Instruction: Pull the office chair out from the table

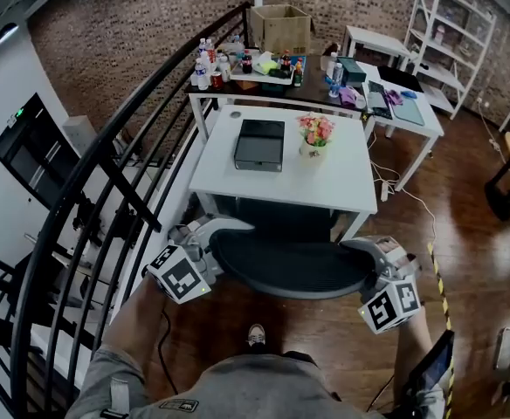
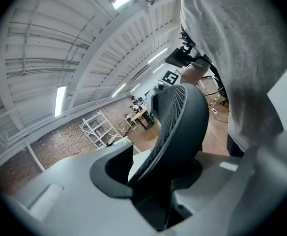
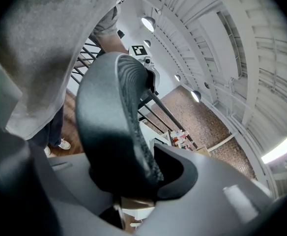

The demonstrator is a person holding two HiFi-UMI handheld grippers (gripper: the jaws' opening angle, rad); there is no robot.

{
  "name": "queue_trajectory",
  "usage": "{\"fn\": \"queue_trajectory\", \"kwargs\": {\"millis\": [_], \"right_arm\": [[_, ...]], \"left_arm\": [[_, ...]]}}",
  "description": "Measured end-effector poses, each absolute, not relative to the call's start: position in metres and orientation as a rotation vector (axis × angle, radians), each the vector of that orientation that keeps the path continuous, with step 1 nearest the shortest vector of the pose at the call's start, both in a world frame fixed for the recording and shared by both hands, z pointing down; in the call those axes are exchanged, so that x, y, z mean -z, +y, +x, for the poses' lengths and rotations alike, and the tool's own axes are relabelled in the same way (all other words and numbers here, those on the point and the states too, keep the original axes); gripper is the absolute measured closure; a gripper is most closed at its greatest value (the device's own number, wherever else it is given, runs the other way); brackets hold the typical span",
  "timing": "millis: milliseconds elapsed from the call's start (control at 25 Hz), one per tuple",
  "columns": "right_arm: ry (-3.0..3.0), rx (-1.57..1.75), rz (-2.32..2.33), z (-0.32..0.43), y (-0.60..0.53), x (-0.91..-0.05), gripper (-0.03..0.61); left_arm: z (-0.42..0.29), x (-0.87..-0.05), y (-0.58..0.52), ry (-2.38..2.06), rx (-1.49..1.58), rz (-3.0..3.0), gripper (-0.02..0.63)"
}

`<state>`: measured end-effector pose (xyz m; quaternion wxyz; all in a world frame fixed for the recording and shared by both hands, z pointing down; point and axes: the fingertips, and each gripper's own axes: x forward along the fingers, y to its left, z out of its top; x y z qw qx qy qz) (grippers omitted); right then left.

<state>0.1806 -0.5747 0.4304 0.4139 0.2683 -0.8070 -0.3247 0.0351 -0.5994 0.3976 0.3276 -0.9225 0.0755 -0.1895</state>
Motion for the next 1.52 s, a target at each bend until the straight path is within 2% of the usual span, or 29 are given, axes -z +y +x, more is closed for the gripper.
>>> {"fn": "queue_trajectory", "kwargs": {"millis": [1080, 1520], "right_arm": [[-2.052, 0.837, 0.633, 0.135, -0.410, -0.432, 0.474], [-2.025, 0.810, 0.680, 0.095, -0.350, -0.429, 0.477]], "left_arm": [[-0.009, -0.396, -0.431, 0.214, 0.409, -2.480, 0.462], [-0.050, -0.401, -0.384, 0.173, 0.386, -2.466, 0.463]]}}
